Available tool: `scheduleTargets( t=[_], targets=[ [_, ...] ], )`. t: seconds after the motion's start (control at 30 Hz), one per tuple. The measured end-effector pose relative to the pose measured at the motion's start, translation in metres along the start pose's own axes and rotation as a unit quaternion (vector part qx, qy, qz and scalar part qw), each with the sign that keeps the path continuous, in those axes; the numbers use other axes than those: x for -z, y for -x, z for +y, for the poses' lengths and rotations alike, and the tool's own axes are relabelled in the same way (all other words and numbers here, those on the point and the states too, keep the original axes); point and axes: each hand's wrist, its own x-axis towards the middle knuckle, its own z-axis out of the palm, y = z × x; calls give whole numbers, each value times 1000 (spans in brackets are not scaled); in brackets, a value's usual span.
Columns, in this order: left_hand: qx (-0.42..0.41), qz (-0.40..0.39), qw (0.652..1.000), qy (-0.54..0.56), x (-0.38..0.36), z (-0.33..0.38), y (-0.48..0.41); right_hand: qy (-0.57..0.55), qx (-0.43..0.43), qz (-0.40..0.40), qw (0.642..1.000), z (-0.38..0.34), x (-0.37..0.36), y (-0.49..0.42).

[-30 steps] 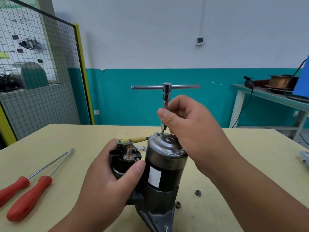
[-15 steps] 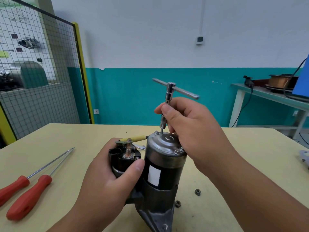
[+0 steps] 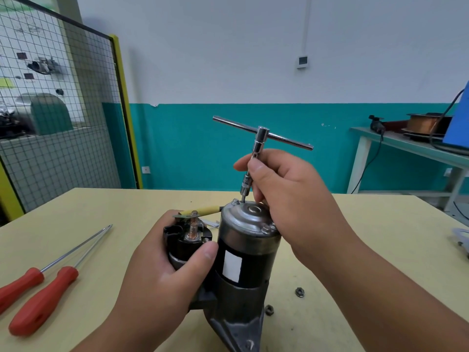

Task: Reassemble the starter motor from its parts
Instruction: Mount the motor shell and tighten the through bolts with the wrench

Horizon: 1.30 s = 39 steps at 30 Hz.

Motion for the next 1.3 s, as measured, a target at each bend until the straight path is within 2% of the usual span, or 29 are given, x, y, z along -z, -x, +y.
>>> scheduleTargets(
  t=[0.23, 0.47, 0.63, 0.97, 1.3],
  targets=[
    [-4, -2, 1000, -10, -1, 0, 0, 19, 10, 25, 999, 1, 1, -1],
    [0, -8, 1000, 4, 0, 1, 0, -19, -16, 13, 1000, 0, 0, -1],
    [-9, -8, 1000, 4, -1, 2, -1, 16, 3, 4, 1000, 0, 0, -2],
    [-6, -8, 1000, 16, -1, 5, 0, 13, -16, 9, 1000, 0, -1, 1],
    [-8, -1, 1000, -3, 0, 3, 0, 19, 7, 10, 1000, 2, -1, -2]
  ],
)
